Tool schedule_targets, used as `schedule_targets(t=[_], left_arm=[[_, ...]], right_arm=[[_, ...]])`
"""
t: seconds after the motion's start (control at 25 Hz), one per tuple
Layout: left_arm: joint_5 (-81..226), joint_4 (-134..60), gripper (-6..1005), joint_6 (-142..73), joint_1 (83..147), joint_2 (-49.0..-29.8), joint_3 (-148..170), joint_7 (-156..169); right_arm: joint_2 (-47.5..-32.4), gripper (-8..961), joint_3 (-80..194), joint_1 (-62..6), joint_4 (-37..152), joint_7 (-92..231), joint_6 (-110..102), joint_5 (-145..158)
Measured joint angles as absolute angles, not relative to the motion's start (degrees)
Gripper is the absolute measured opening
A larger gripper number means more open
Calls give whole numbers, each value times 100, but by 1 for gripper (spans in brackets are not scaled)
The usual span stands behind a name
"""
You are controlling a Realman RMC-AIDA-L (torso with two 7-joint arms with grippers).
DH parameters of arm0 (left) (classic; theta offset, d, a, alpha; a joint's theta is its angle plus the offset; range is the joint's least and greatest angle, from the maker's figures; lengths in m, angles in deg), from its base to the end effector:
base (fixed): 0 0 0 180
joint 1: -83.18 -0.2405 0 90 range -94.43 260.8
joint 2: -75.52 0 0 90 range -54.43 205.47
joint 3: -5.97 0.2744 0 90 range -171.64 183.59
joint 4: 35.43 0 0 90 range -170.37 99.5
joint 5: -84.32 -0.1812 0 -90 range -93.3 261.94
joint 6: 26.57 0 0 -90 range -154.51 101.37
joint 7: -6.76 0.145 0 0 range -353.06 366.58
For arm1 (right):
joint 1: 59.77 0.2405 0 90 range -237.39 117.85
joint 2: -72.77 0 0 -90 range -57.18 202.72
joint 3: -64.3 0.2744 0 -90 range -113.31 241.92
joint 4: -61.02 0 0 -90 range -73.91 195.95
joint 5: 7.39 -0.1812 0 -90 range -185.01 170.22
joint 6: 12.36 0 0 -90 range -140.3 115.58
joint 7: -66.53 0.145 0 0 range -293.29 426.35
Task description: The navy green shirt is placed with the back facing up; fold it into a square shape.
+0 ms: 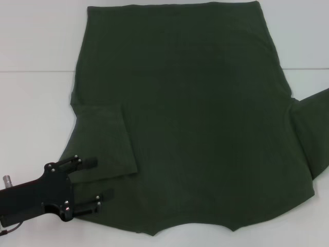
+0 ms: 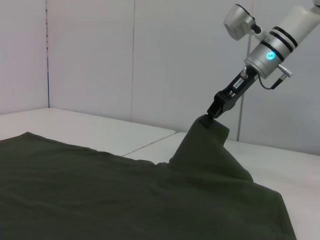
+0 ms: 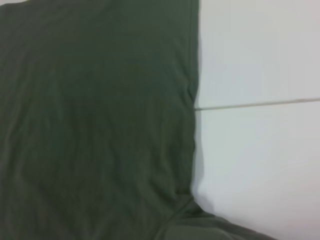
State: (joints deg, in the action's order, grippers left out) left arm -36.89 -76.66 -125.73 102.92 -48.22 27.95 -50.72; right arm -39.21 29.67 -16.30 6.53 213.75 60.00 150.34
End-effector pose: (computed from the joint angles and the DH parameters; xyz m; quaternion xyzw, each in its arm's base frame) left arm -0.3012 0.2479 -0.0059 -0.9267 -0.1477 -0.2692 0.2167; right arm 0.2867 0.4165 0.1055 -0.7416 0.5601 0.0183 0.3687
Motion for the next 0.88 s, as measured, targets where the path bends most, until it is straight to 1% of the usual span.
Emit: schedule_targets(t=[0.32,0.48,0.64,0.88], left_arm=[[-3688,-7665,825,-12564,10305,-4805,2794,-5150],[-3697,-7665,825,-12560,10305,-4805,2794,-5151],[-3702,-7665,825,-12554,10313,-4805,2794,-5151],[-3727,-7665,825,-12532,10323,-4805,2795,-5151]], right_arm=[[-3964,23,2949,-1513,571,21372,6017,15007],[-4017,23,2808,-1384,589,21361,6089,14998],[-4110,23,2528,-1164,629,21376,6213,14963],[-4310,22,1743,-793,735,21583,6273,14988]])
